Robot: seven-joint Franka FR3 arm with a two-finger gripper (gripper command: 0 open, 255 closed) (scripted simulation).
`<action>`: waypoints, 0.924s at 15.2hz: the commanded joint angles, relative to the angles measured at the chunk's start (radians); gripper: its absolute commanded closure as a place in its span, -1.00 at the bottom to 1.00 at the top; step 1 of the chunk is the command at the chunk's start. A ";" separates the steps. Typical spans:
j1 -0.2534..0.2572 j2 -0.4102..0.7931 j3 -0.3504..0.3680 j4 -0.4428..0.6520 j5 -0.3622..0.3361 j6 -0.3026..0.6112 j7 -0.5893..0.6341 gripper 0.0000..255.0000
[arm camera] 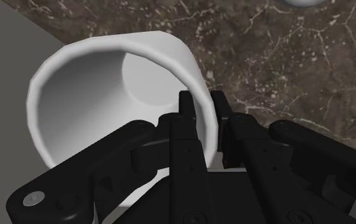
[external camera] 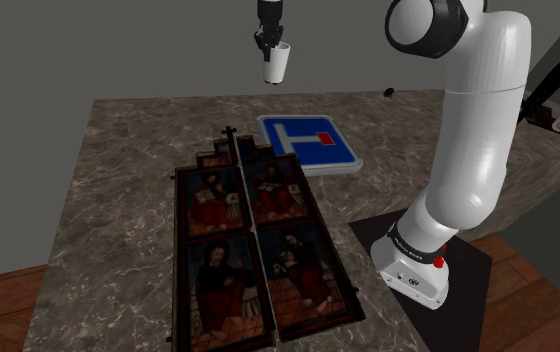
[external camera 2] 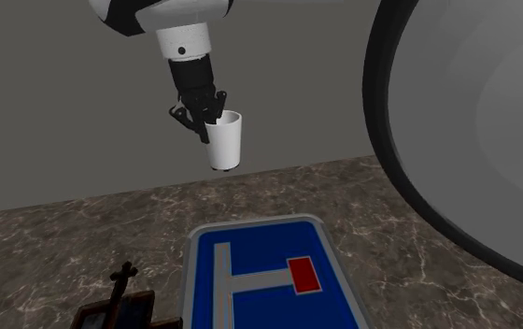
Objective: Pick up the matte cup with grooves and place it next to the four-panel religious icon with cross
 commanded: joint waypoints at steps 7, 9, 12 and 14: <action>-0.005 0.030 -0.001 0.159 0.004 -0.128 -0.010 1.00; -0.007 0.044 -0.001 0.208 0.005 -0.164 -0.013 1.00; -0.011 0.071 -0.001 0.294 0.008 -0.222 -0.017 1.00; -0.014 0.096 -0.001 0.362 0.010 -0.266 -0.021 1.00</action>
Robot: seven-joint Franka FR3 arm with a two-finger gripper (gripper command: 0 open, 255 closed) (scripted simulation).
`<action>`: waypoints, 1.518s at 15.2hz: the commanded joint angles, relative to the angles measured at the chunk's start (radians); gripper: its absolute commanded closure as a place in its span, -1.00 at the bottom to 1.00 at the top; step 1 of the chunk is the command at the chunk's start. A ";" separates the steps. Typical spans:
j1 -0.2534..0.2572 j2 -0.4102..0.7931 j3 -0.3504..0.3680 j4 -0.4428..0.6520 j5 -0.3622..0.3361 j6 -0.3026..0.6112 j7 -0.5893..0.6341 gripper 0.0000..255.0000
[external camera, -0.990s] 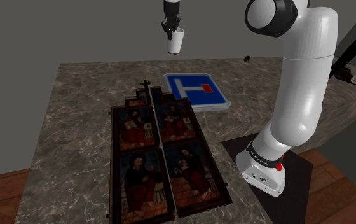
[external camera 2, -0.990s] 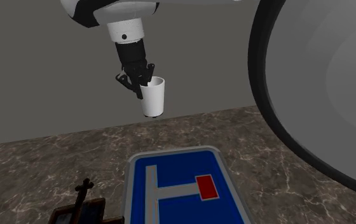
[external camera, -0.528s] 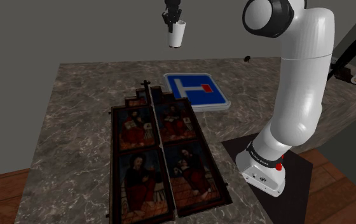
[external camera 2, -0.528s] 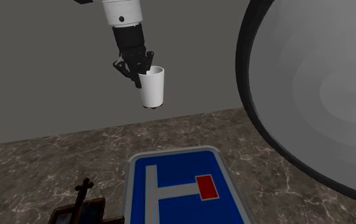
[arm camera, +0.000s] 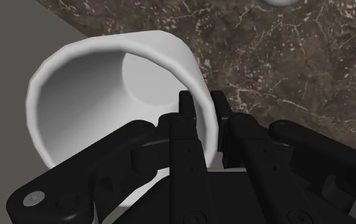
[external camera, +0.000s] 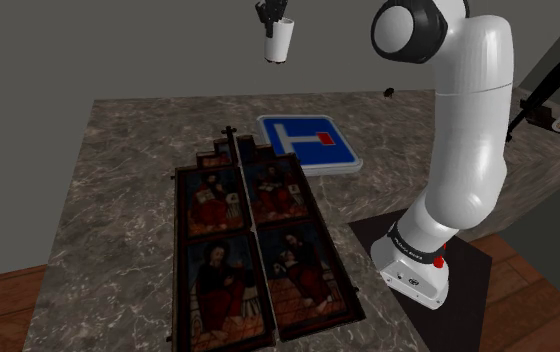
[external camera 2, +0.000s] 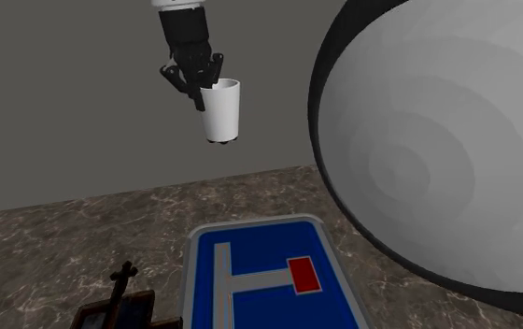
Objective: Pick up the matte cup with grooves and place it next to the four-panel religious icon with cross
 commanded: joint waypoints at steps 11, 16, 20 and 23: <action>0.077 -0.206 0.010 -0.227 -0.023 0.015 0.074 1.00; 0.141 -0.392 0.041 -0.485 -0.044 0.080 0.168 1.00; 0.185 -0.510 0.075 -0.634 -0.050 0.105 0.247 1.00; 0.214 -0.586 0.105 -0.725 -0.049 0.114 0.308 1.00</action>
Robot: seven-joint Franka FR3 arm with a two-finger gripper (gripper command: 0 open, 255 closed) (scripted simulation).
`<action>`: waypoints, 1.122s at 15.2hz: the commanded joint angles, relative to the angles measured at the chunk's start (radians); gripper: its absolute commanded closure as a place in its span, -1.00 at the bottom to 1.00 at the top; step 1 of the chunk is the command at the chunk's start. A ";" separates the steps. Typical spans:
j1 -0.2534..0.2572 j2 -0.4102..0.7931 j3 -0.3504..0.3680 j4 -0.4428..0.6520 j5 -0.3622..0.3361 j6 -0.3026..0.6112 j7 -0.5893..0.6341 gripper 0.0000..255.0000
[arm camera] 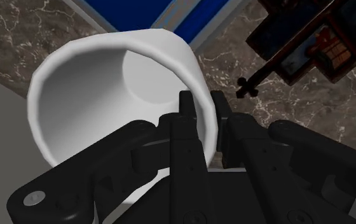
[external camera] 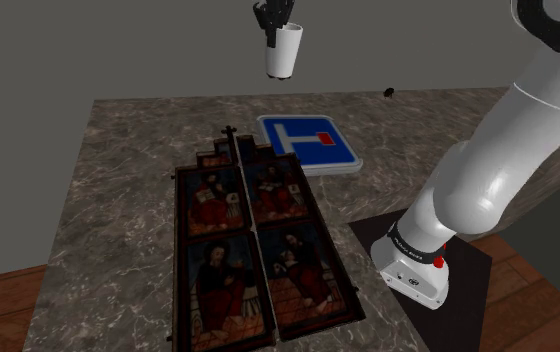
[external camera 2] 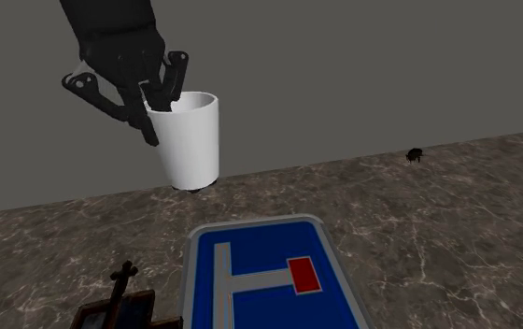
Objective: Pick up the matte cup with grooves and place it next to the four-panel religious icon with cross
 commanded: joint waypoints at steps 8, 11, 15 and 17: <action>0.087 -0.181 0.106 -0.193 0.027 -0.003 0.192 1.00; 0.114 -0.226 0.146 -0.236 0.045 -0.008 0.256 1.00; 0.151 -0.274 0.202 -0.278 0.073 -0.018 0.344 1.00; 0.170 -0.292 0.231 -0.291 0.088 -0.023 0.389 1.00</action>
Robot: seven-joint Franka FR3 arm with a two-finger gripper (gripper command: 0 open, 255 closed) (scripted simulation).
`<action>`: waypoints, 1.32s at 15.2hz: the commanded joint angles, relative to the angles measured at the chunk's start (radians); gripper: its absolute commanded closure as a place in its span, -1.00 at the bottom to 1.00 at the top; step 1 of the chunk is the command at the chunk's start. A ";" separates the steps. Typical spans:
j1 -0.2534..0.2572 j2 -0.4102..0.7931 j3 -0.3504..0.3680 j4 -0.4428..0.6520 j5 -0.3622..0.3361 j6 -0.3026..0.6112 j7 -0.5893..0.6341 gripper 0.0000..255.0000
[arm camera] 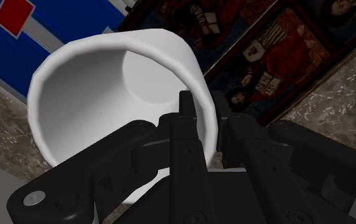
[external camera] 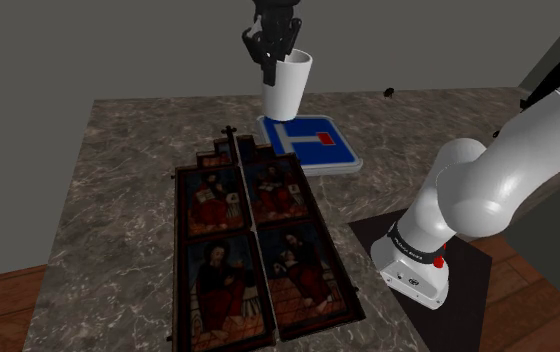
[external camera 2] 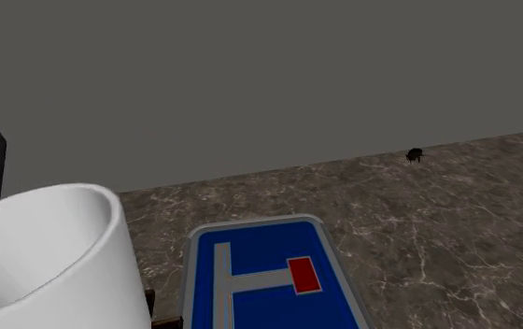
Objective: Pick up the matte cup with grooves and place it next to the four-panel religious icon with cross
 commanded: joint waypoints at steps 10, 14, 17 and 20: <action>0.095 -0.036 0.172 -0.012 0.084 -0.022 0.257 1.00; 0.127 -0.016 0.243 0.018 0.107 -0.028 0.360 1.00; 0.149 0.012 0.301 0.052 0.118 -0.031 0.441 1.00; 0.170 0.052 0.360 0.096 0.121 -0.033 0.526 1.00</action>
